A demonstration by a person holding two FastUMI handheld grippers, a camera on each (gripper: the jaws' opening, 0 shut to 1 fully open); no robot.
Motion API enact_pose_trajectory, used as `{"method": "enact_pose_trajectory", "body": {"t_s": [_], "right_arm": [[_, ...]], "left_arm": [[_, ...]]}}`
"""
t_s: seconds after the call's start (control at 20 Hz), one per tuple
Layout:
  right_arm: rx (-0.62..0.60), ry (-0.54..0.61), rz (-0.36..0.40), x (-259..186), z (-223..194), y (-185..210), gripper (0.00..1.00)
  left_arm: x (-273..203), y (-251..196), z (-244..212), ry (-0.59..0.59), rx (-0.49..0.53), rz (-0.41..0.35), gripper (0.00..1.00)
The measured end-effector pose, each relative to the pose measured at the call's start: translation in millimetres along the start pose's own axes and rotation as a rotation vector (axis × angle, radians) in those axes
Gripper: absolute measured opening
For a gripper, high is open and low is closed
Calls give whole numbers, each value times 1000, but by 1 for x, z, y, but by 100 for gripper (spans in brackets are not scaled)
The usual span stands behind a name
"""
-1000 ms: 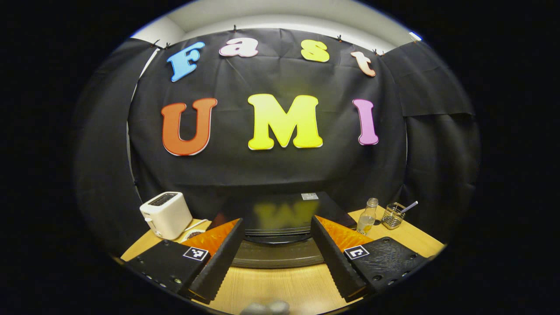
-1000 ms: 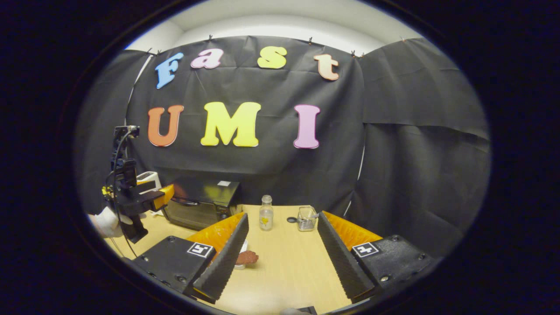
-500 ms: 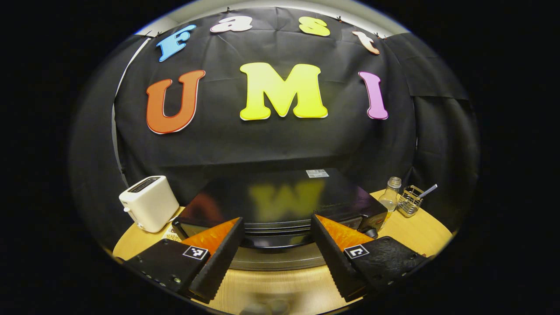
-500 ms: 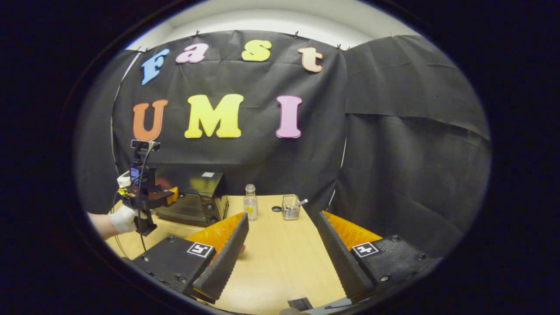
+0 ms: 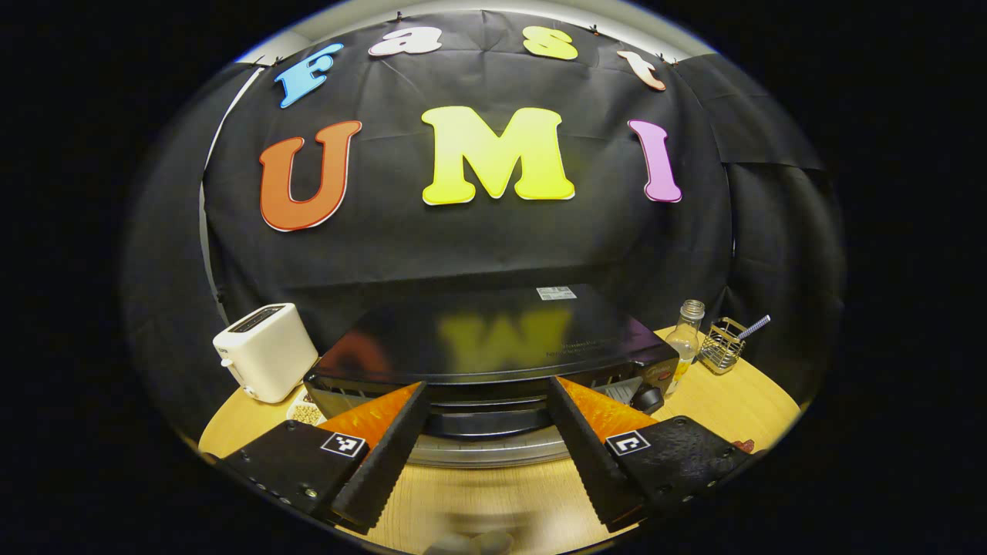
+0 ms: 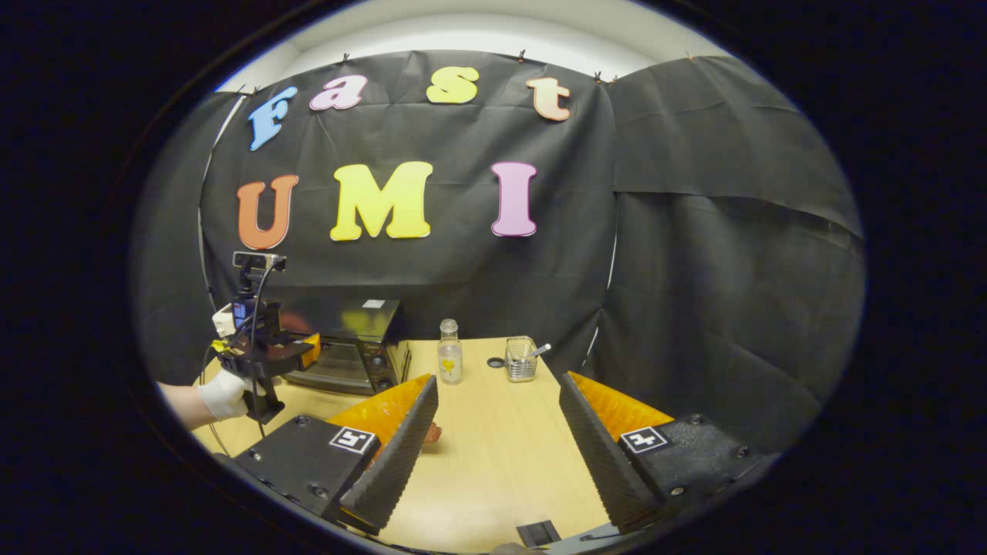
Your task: Open the electric oven with the left hand, put the food in, and close the electric oven.
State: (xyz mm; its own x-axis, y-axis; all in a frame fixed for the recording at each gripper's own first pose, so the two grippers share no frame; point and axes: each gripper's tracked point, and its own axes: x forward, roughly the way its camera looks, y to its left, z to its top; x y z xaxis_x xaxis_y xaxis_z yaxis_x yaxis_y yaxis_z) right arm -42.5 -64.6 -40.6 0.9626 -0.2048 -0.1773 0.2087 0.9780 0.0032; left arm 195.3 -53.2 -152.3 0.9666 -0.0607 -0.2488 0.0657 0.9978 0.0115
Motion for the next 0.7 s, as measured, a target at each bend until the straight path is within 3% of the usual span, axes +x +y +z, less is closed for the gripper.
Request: {"method": "enact_pose_trajectory", "body": {"t_s": [0.7], "right_arm": [[-7,47,90,0,-22,25,100]], "left_arm": [[-77,-8,-96,134,-13,-17,97]]}}
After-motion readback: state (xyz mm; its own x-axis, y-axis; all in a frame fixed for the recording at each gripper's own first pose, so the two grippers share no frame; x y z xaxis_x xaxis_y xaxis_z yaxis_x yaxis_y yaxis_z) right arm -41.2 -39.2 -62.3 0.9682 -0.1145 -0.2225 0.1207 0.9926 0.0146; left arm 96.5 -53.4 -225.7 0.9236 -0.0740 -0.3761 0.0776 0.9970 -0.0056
